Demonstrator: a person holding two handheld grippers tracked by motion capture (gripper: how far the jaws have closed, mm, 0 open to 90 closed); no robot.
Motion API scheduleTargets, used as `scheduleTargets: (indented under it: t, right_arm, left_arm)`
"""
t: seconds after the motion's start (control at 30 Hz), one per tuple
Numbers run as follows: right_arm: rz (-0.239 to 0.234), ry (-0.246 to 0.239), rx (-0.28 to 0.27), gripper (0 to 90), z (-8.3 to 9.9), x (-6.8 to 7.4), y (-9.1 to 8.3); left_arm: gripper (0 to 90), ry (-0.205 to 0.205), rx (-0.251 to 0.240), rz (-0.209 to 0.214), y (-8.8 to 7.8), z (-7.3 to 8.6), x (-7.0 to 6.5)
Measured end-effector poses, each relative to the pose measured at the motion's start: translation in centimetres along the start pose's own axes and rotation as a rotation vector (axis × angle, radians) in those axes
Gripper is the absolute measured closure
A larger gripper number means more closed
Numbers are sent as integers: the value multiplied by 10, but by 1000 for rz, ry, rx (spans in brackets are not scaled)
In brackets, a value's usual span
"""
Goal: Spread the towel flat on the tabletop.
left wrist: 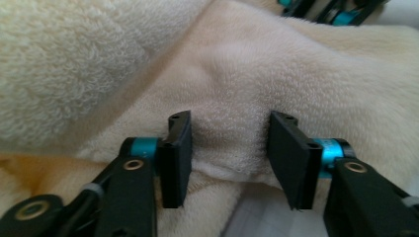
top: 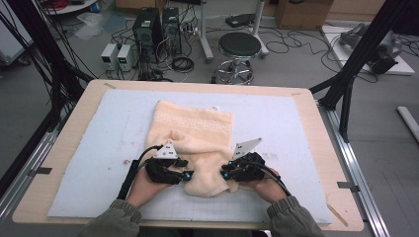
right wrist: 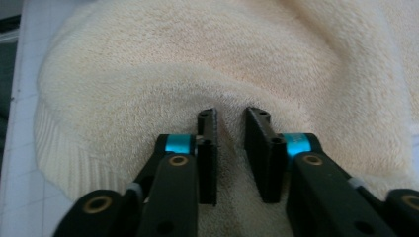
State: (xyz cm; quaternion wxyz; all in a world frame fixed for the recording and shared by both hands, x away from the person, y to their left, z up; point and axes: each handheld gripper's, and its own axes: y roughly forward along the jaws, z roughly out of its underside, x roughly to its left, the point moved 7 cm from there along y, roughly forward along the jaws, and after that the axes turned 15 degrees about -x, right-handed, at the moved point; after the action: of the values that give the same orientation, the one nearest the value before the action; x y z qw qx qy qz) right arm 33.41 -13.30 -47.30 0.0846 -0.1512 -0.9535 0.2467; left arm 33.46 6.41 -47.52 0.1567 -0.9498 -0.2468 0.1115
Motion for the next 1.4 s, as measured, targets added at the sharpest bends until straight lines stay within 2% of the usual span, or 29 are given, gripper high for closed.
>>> scheduleTargets:
  t: [0.07, 0.13, 0.2, 0.27, 0.37, 0.43, 0.6, 0.67, 0.73, 0.8, 0.83, 0.9, 0.97, 1.03, 1.07, 1.1, 1.17, 1.27, 1.3, 1.37, 1.4]
  right_arm:
    - [-13, 13, -5, 824, -2, 1, -1]
    - [-20, 9, -14, 835, -4, 2, -2]
    - [-29, 15, -38, 843, -8, 4, -6]
    - [-35, 14, -48, 845, -11, 7, -9]
    - [-46, -17, -70, 847, -22, 16, -19]
    - [-59, -41, -105, 847, -34, 28, -27]
    - [-121, -118, -157, 853, -60, 69, -42]
    - [-150, -151, -169, 853, -69, 87, -44]
    - [-189, -161, -182, 847, -76, 102, -46]
    - [-223, -178, -197, 784, -79, 111, -49]
    - [-210, -186, -198, 744, -79, 111, -50]
    - [-171, -210, -187, 694, -75, 104, -50]
    - [-124, -181, -186, 674, -68, 87, -49]
    - [-51, -169, -157, 611, -55, 63, -43]
    - [-29, -162, -139, 597, -49, 55, -39]
    - [-18, -131, -120, 578, -41, 47, -35]
    - [3, -107, -62, 540, -25, 34, -23]
    - [-6, -75, -3, 524, -6, 25, -6]
    - [-16, -76, 15, 543, 0, 25, 0]
    - [-40, -67, 16, 634, 3, 27, 6]
    - [-48, -72, 16, 692, 4, 30, 8]
  left_arm:
    - [710, -24, -12, -8, 0, -2, 3]
    - [793, -8, -11, -10, -4, -4, 3]
    - [817, 10, -12, -15, -10, -6, 1]
    - [822, 9, -31, -16, -18, -12, 0]
    - [837, 17, -67, -18, -40, -24, -5]
    - [847, 12, -105, -14, -60, -34, -11]
    - [850, 52, -161, -27, -116, -51, -29]
    - [850, 63, -163, -27, -130, -53, -36]
    - [849, 69, -176, -21, -139, -54, -42]
    - [849, 82, -185, -12, -149, -53, -49]
    - [846, 85, -181, -16, -150, -52, -49]
    - [822, 75, -173, -17, -150, -45, -45]
    - [723, 43, -175, -10, -144, -39, -39]
    - [643, 21, -170, 13, -133, -33, -36]
    - [599, 22, -155, 25, -125, -29, -34]
    - [566, 23, -136, 35, -116, -24, -32]
    - [526, 29, -70, 56, -95, -8, -27]
    - [482, 20, 32, 41, -74, 13, -16]
    - [466, 31, 60, 37, -71, 18, -14]
    - [476, 35, 107, 54, -64, 29, -13]
    - [519, 43, 125, 68, -61, 34, -16]
